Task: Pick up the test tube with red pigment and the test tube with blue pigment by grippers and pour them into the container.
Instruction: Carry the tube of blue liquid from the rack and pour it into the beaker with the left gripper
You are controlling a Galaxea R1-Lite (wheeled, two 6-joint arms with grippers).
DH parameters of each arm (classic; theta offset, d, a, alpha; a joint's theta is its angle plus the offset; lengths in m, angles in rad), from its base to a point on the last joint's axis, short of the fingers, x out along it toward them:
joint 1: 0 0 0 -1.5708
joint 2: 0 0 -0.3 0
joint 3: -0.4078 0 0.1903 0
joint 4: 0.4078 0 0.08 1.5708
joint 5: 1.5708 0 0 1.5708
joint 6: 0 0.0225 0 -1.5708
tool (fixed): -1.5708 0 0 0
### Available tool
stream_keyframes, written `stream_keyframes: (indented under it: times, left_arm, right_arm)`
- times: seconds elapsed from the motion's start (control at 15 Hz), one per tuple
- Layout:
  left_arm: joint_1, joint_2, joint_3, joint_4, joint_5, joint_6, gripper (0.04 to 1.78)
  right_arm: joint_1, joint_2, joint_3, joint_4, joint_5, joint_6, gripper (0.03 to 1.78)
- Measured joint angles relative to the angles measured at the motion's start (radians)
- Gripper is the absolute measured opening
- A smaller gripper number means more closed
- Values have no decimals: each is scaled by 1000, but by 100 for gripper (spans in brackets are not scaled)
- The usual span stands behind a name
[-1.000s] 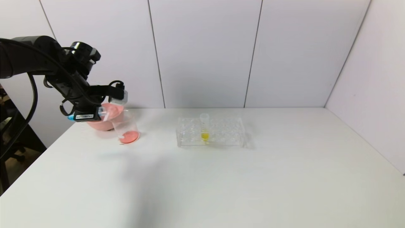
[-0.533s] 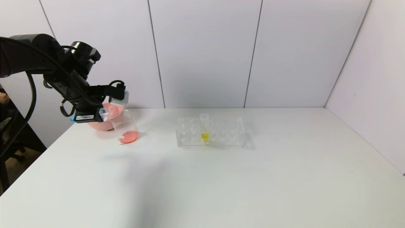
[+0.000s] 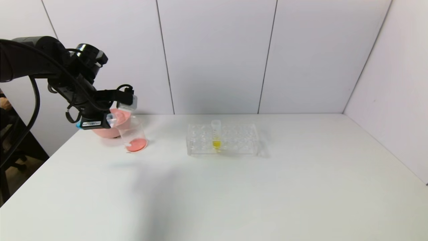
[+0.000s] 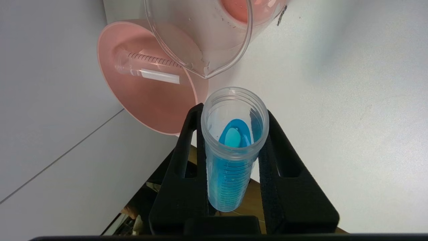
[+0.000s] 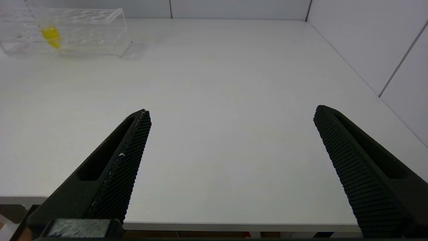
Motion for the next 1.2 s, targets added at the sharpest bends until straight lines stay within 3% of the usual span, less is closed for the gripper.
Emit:
stream_keyframes:
  times: [0.67,1.2]
  left_arm:
    - [-3,28,-12,-19,12,-29,45]
    - [-7,37,-13,-20,82,-89,45]
  right_arm:
    - [0,0,0,0,0,0,177]
    - [0,0,0,0,0,0,177]
